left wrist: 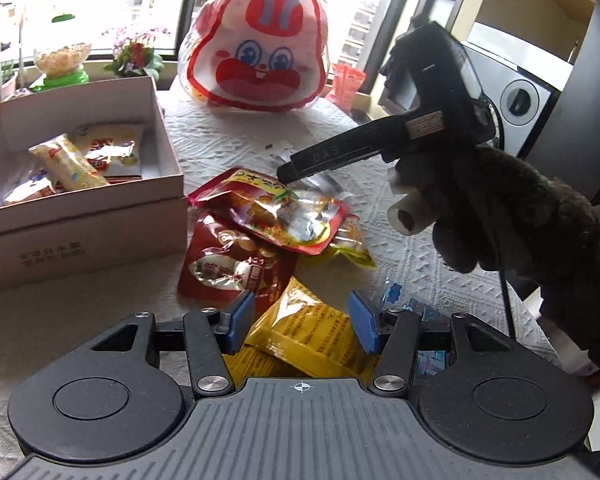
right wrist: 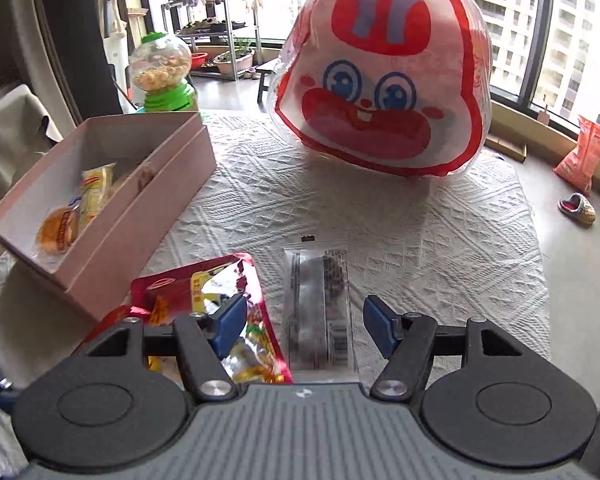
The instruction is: Organize snacks
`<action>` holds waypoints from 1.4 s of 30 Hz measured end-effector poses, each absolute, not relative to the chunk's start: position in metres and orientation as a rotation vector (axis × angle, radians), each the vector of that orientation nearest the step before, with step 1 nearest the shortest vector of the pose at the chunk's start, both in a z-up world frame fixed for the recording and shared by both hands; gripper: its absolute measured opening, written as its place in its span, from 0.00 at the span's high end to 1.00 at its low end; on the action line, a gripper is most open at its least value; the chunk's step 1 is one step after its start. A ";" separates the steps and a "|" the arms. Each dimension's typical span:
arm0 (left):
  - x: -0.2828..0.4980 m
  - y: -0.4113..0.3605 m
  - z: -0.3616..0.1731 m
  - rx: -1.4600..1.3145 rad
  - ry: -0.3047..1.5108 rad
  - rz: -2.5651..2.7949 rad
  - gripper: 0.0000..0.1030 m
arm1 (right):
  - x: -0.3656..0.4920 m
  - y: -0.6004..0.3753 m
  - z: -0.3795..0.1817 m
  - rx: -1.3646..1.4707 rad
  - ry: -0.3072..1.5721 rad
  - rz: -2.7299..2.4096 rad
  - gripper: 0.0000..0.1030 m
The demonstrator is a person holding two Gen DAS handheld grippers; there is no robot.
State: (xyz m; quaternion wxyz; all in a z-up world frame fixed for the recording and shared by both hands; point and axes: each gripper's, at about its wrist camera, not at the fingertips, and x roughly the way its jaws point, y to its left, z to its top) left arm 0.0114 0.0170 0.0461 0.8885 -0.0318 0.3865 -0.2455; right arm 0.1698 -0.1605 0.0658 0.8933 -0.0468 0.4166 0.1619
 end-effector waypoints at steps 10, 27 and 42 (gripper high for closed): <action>0.014 0.028 0.055 -0.175 0.840 -0.542 0.44 | 0.139 -0.189 0.055 -0.131 0.919 0.305 0.60; 0.088 -0.091 0.022 0.169 0.873 -0.498 0.37 | 0.008 -0.234 0.042 -0.115 0.739 0.202 0.36; 0.054 -0.074 0.049 0.077 0.827 -0.601 0.47 | 0.006 -0.238 0.036 -0.063 0.719 0.201 0.22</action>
